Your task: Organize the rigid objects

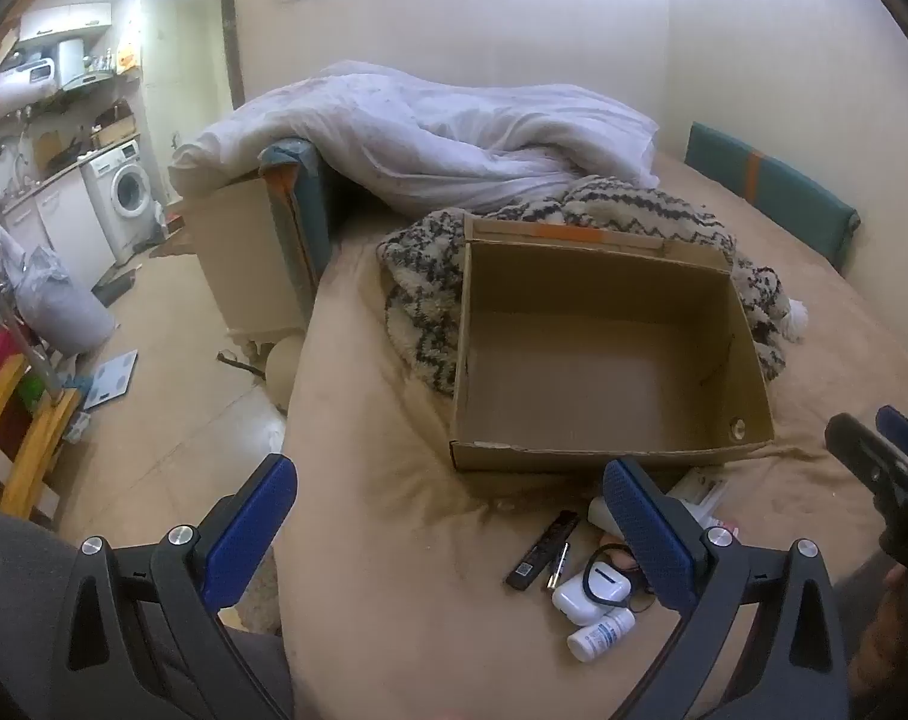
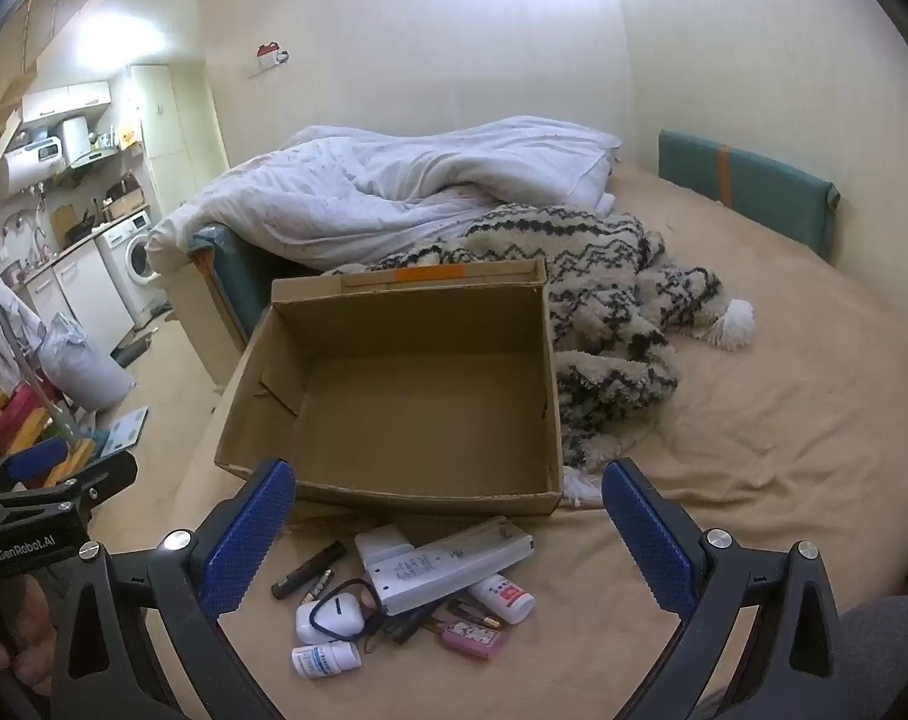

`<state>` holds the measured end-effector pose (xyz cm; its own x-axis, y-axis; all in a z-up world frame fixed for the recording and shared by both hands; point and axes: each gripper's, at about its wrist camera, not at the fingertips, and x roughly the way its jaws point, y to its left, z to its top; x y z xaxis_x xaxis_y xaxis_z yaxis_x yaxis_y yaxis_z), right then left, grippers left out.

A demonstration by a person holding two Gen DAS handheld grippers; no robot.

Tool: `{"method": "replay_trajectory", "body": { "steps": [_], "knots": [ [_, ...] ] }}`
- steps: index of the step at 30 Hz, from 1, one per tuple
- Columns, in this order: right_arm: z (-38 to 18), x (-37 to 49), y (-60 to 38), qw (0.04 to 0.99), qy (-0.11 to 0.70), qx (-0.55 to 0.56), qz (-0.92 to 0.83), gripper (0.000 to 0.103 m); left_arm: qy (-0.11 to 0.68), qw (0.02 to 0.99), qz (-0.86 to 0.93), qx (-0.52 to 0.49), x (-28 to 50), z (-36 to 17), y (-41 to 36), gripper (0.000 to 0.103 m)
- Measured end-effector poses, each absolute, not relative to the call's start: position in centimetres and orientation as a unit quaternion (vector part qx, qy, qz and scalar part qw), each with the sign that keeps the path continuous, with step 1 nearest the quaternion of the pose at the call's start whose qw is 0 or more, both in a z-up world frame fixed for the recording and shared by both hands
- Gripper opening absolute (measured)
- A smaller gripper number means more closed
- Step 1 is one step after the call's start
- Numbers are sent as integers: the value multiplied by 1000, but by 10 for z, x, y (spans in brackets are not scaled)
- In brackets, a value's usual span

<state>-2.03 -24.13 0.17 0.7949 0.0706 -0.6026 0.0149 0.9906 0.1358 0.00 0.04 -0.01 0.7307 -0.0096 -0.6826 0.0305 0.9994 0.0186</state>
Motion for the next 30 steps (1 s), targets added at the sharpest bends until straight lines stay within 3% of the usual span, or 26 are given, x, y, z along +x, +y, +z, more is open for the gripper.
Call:
{"method": "replay_trajectory", "body": {
  "steps": [30],
  "knots": [
    [2,-21,-241,945,319,67,15,103,368,930,-7,9,-1,2,7,102]
  ]
}}
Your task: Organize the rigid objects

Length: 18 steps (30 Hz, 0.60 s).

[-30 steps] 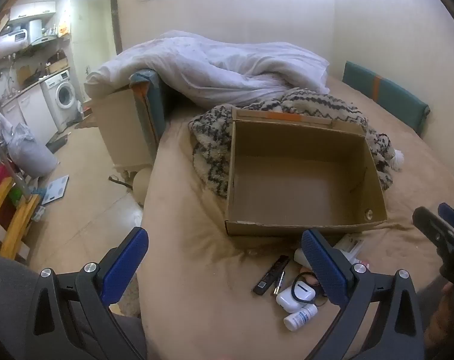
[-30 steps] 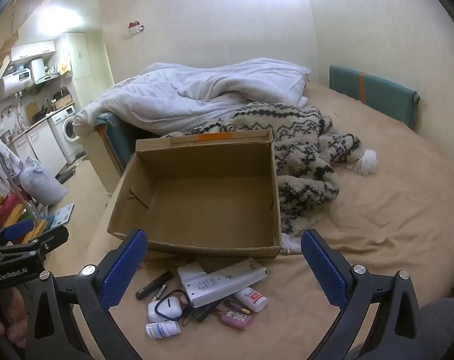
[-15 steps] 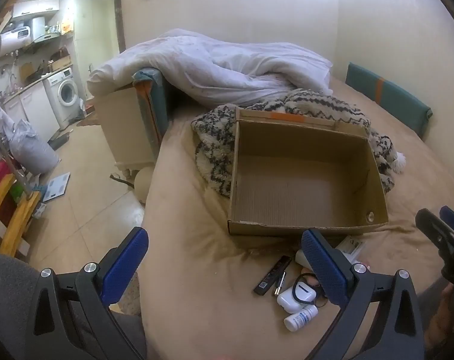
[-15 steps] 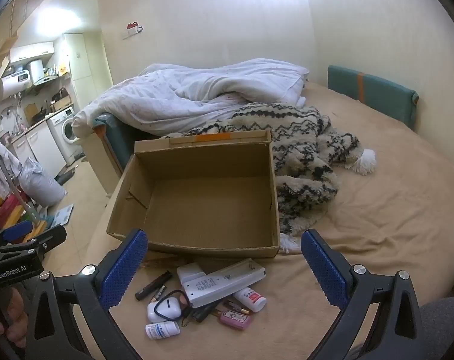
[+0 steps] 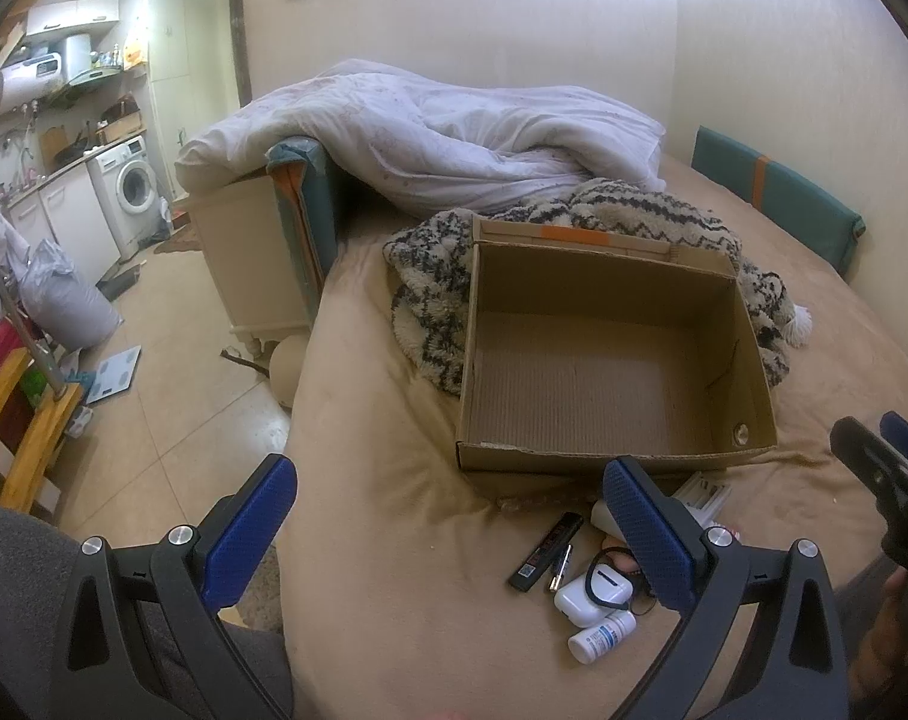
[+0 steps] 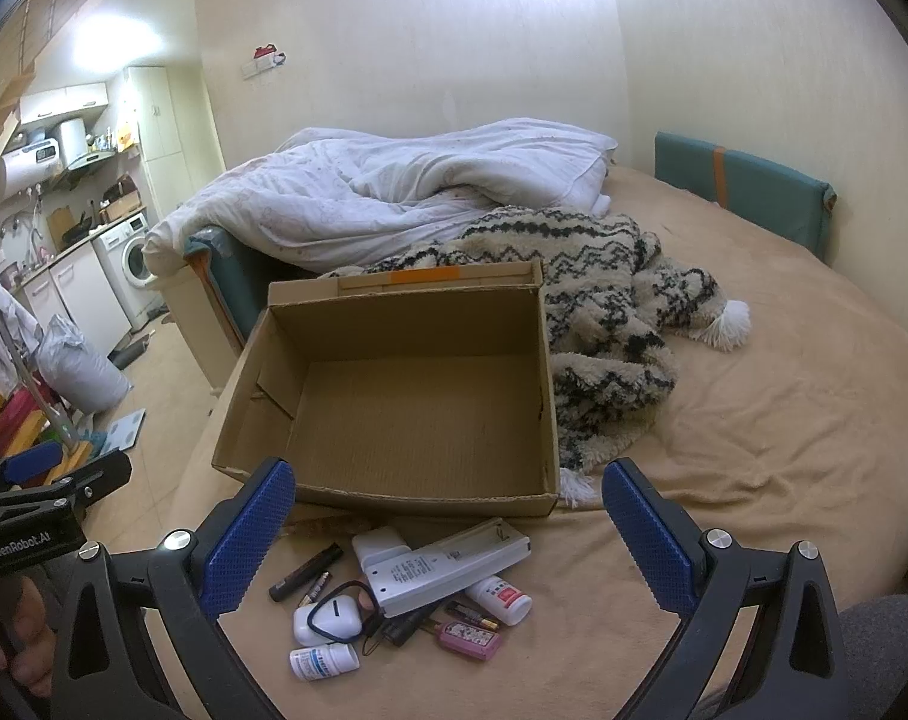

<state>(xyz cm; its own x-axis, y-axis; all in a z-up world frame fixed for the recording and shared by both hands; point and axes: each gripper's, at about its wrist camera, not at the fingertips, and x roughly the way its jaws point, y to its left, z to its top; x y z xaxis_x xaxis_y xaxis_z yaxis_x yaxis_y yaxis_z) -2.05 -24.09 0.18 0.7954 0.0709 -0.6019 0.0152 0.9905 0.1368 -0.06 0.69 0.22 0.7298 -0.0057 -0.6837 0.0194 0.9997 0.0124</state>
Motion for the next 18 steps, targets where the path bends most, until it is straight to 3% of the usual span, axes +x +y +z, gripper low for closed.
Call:
{"method": "replay_trajectory", "body": {
  "steps": [18],
  "knots": [
    [3,-17,-240,946,318,63,16,103,363,932,1,15,0,2,6,102]
  ]
}}
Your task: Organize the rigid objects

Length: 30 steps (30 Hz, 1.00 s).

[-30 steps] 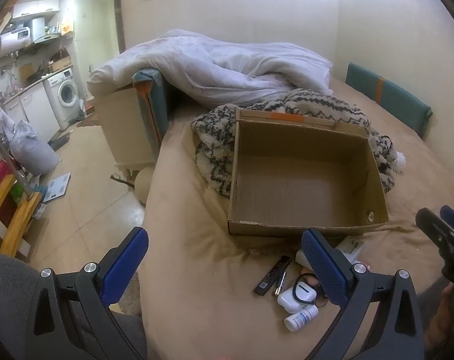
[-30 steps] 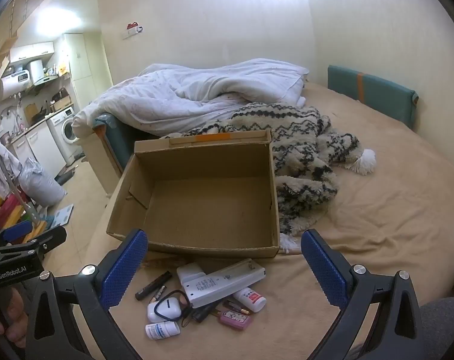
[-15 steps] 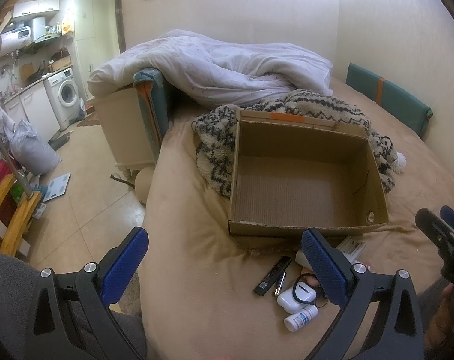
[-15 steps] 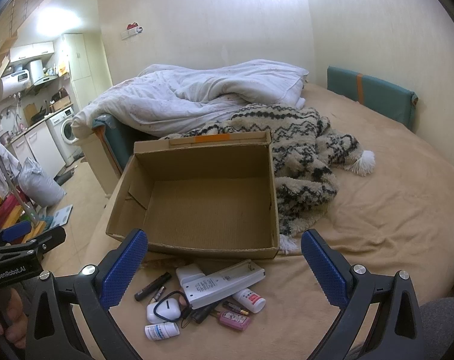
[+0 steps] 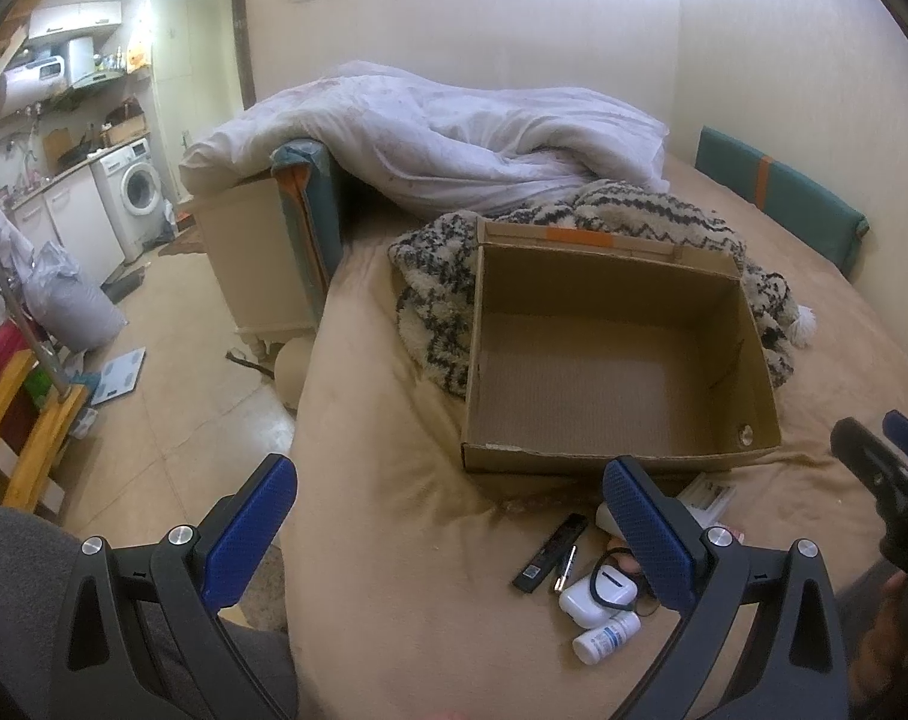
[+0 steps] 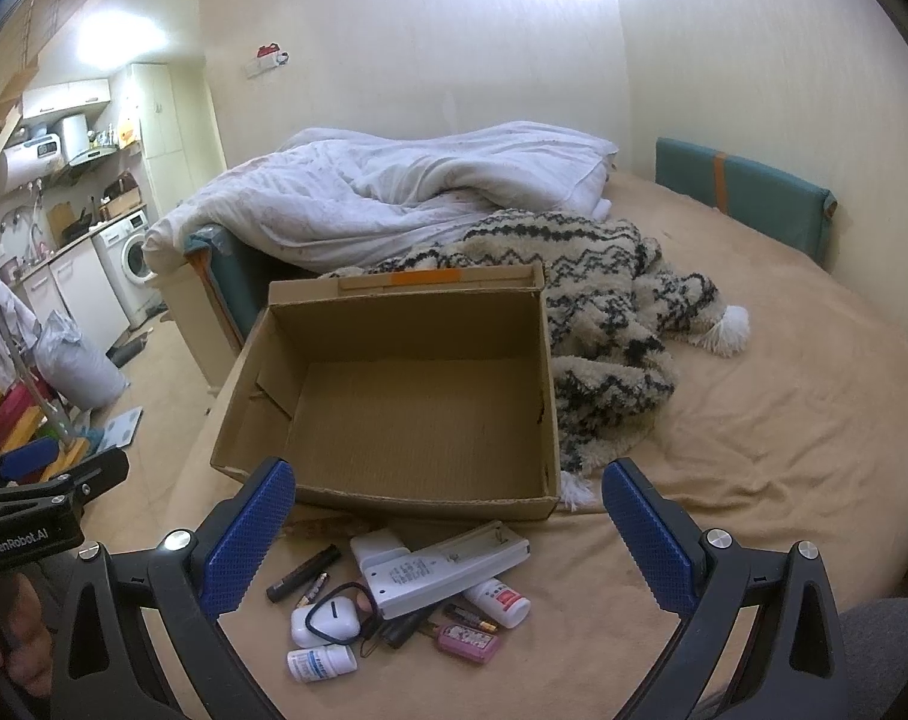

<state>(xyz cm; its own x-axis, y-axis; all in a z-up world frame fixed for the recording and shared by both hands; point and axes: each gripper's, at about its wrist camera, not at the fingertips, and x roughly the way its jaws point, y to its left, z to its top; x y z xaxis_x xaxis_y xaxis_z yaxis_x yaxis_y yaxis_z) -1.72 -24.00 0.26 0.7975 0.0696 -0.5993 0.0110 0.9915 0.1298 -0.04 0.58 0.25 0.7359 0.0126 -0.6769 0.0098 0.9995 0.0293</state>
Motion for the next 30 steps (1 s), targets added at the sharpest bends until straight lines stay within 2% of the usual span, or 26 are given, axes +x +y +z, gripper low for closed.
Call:
{"method": "replay_trajectory", "body": {
  "steps": [30],
  "knots": [
    [3,-21,-239,947,316,62,15,103,364,931,1,15,-3,1,9,102]
  ]
}}
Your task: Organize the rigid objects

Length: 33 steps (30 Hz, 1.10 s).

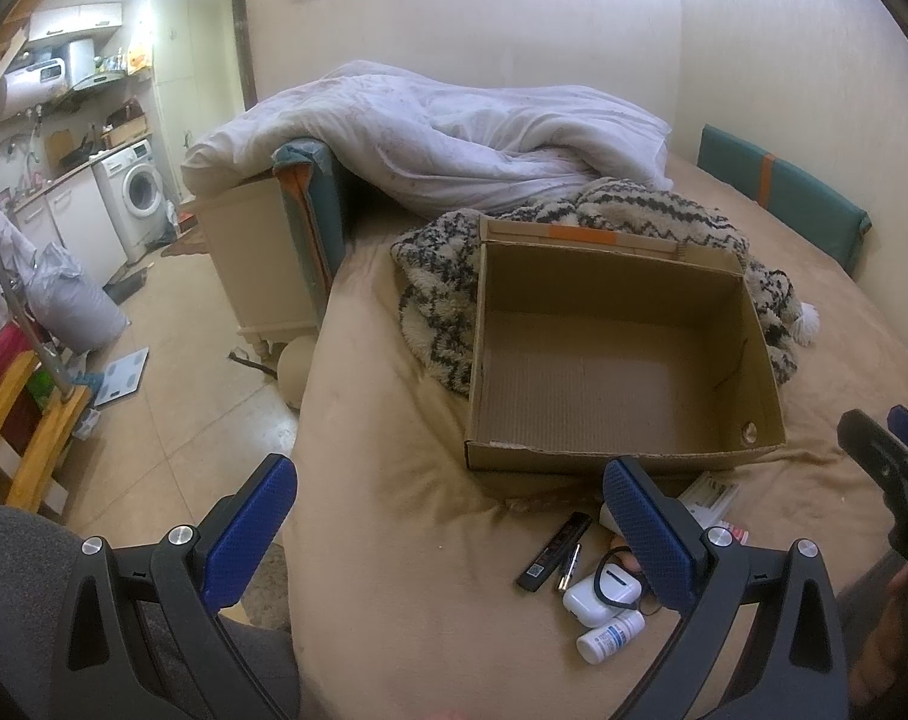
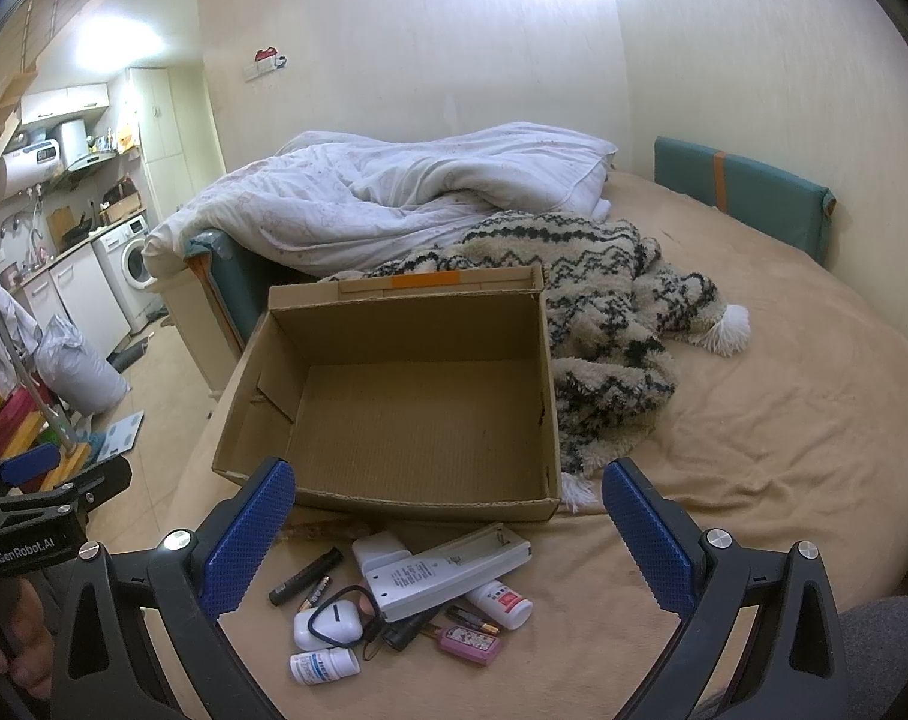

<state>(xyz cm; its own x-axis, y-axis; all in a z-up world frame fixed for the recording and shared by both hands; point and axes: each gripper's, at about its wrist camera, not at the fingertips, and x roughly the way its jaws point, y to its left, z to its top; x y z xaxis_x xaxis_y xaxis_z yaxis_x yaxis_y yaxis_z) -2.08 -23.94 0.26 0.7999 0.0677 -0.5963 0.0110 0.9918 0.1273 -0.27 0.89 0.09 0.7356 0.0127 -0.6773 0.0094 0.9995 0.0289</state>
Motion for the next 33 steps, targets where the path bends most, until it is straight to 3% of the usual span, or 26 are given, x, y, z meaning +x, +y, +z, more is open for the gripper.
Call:
{"method": "replay_trajectory", "body": {
  "steps": [26,33],
  "knots": [
    [12,-18,-244,945,318,80,17,103,364,931,10,11,-5,2,13,102],
    [25,12,-265,935,340,99,16,103,412,910,35,-7,5,-4,15,102]
  ]
}}
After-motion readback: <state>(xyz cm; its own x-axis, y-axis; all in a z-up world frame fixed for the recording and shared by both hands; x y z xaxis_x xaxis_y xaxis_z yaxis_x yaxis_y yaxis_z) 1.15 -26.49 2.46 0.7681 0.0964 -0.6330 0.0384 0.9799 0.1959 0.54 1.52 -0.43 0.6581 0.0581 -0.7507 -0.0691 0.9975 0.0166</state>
